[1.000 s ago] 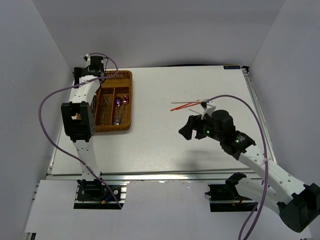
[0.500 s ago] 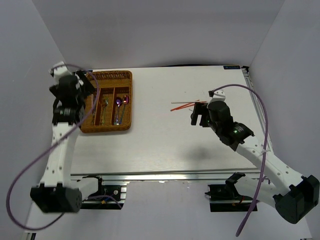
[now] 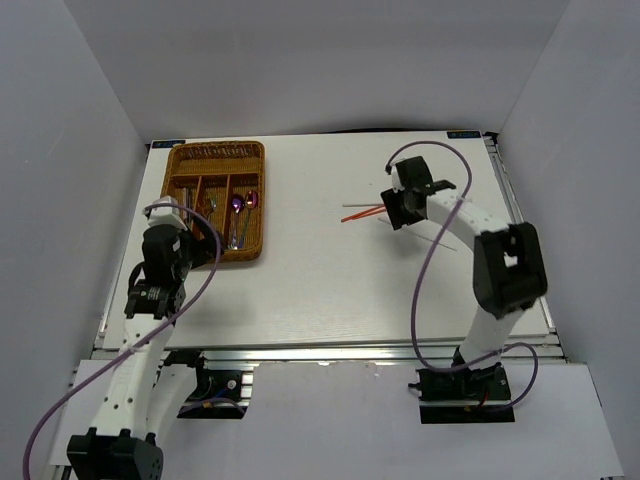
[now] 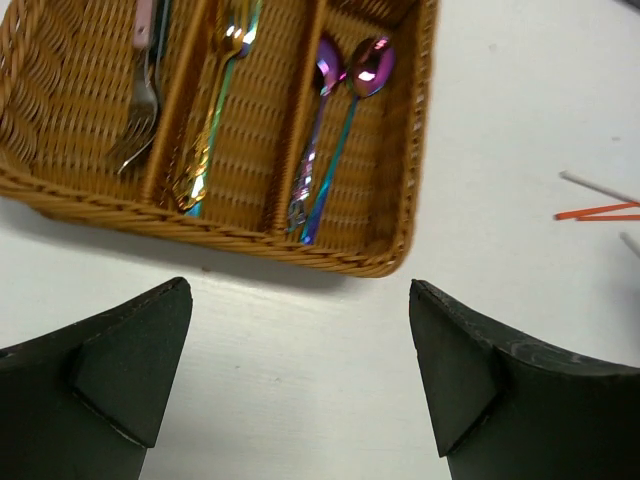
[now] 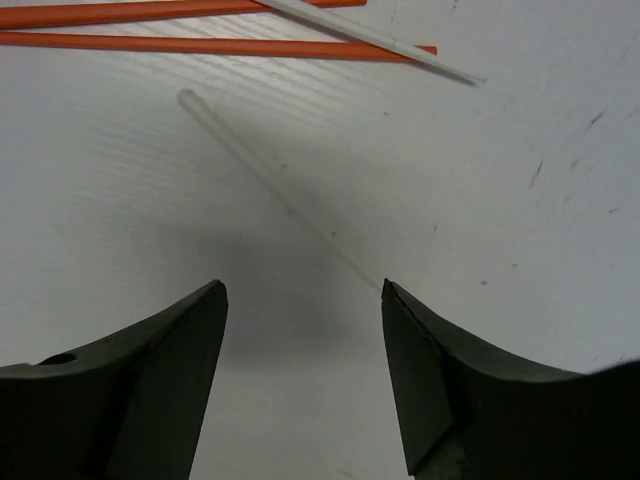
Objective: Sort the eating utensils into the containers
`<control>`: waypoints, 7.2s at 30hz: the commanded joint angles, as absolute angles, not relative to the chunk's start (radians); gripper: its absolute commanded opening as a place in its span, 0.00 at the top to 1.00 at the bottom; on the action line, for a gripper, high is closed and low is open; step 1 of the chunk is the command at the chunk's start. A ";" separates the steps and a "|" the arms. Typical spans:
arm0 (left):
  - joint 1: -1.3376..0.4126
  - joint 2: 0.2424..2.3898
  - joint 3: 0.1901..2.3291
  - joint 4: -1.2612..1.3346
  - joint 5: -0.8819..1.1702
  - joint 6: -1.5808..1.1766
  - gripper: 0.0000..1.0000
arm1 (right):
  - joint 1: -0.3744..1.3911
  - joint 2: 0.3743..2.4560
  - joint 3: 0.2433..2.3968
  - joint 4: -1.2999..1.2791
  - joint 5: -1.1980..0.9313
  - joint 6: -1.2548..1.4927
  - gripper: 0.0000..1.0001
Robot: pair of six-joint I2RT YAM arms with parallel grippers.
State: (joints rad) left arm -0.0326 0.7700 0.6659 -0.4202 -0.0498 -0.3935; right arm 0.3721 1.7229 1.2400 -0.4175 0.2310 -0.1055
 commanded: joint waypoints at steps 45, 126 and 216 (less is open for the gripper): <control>-0.089 0.795 0.680 -0.316 0.240 -0.483 0.02 | 0.584 1.748 1.144 -0.358 -0.149 -0.016 1.00; 0.279 2.227 1.606 0.565 0.146 -1.210 0.79 | 0.635 1.026 0.868 -0.158 -0.140 0.314 0.11; -0.178 0.868 0.752 -0.439 -0.250 -0.364 0.02 | 0.341 2.289 1.858 -0.772 0.594 0.989 0.46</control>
